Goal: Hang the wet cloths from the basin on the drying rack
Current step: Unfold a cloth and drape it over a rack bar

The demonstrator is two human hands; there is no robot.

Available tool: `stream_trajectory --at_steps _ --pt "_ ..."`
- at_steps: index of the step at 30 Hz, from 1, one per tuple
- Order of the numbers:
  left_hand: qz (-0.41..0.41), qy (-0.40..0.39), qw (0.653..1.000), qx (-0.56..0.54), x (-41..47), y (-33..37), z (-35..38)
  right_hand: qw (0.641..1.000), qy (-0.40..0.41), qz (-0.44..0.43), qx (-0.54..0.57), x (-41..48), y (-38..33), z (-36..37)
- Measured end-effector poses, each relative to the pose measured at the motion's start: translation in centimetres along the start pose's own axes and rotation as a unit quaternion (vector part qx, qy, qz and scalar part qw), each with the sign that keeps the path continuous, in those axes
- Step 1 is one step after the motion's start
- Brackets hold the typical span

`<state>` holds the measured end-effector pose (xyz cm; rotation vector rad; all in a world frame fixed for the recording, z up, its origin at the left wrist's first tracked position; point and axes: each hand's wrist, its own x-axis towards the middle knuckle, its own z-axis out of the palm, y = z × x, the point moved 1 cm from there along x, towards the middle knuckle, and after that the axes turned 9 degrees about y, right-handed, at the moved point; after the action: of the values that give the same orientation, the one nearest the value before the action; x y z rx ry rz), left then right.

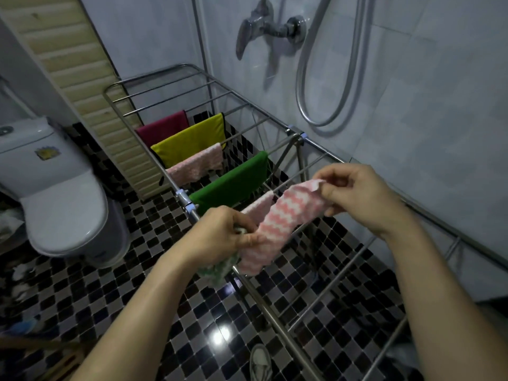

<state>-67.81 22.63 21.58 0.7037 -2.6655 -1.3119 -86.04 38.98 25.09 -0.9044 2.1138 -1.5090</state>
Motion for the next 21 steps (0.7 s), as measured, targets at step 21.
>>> stream_trajectory --at_steps 21 --pt "0.037 0.182 0.972 -0.146 -4.9 1.2 4.9 0.955 -0.122 0.028 -0.269 -5.7 4.6 -0.5"
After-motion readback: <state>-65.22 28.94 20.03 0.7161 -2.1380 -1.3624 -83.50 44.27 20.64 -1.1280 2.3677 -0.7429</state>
